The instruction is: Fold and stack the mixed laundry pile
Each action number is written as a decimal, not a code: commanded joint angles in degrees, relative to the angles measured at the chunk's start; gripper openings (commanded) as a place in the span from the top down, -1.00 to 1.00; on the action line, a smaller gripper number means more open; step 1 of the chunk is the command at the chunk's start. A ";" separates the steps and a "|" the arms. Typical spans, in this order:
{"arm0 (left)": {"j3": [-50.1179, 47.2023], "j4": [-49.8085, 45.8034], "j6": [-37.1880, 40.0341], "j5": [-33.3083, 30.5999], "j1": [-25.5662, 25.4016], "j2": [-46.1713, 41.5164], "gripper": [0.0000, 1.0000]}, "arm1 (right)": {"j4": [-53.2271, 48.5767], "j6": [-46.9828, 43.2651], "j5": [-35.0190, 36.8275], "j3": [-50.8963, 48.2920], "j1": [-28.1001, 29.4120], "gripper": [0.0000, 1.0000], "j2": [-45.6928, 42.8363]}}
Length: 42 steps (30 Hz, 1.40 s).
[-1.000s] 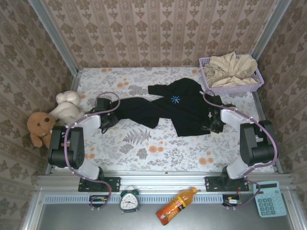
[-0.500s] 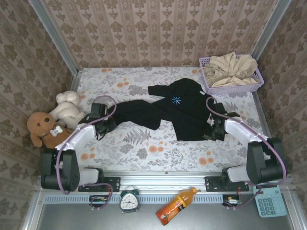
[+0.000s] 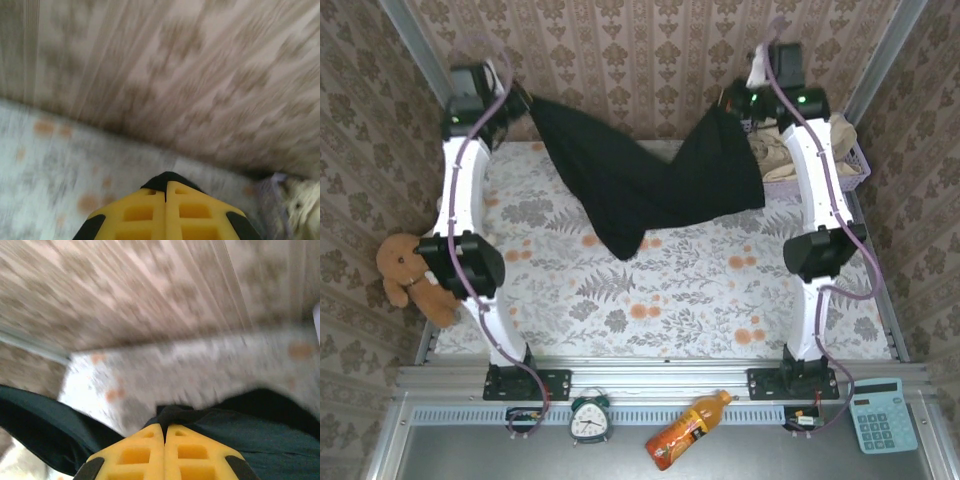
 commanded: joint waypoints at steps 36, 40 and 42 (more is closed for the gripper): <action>-59.96 27.44 -7.87 4.02 5.05 -40.08 1.00 | 32.71 10.79 -19.18 -74.34 -10.73 1.00 -47.39; -54.10 25.84 -6.85 5.12 4.75 -30.93 1.00 | 31.49 10.45 -19.06 -66.24 -10.60 0.99 -36.87; -48.29 24.59 -6.12 5.51 3.73 -24.77 1.00 | 32.62 11.35 -18.26 -60.38 -10.14 0.97 -30.81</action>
